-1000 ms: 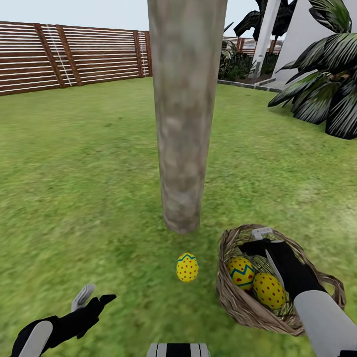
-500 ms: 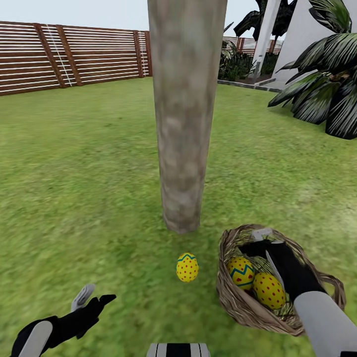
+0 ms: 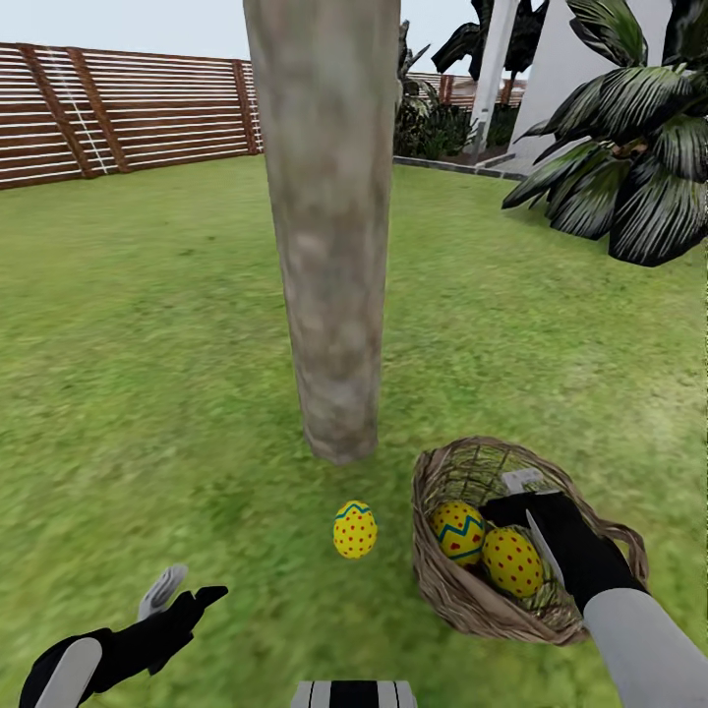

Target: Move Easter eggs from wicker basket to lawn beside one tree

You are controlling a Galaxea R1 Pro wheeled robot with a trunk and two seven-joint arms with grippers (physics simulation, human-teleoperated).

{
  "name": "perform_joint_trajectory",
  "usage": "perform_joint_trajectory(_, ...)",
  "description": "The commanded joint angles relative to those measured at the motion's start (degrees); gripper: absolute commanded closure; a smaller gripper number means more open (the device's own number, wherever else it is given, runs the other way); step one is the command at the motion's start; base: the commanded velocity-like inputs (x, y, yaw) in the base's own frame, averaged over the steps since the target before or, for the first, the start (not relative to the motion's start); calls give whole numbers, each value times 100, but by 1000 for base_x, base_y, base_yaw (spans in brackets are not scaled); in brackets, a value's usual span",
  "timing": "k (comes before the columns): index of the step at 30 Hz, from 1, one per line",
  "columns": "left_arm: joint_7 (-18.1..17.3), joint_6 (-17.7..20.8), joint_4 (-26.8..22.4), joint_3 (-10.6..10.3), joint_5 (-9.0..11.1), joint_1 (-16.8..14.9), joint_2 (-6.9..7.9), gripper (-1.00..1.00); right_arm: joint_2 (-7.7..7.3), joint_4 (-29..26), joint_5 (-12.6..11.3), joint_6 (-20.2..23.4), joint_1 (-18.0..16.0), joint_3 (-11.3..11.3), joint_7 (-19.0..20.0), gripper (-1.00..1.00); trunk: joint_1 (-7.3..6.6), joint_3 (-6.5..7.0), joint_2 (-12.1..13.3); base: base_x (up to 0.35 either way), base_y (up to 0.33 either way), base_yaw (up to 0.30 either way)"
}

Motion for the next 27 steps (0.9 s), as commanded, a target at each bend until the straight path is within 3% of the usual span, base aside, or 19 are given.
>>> perform_joint_trajectory(1, 60, 25, -7, 4, 61, -2, -1, -100, 0, -7, 62, 27, -2, -3, 45, -100, -1, -5, -2, 0, 0, -54)
perform_joint_trajectory(16, 69, 25, -6, -4, 60, -2, -5, -100, 0, 6, 58, 285, -1, 7, 31, -100, -1, -5, -2, 0, 0, -97)
perform_joint_trajectory(27, 123, 40, 1, -4, 61, -2, -5, -100, 0, 32, 78, 313, -1, 48, 31, -100, 27, -248, -17, 0, 0, -22)
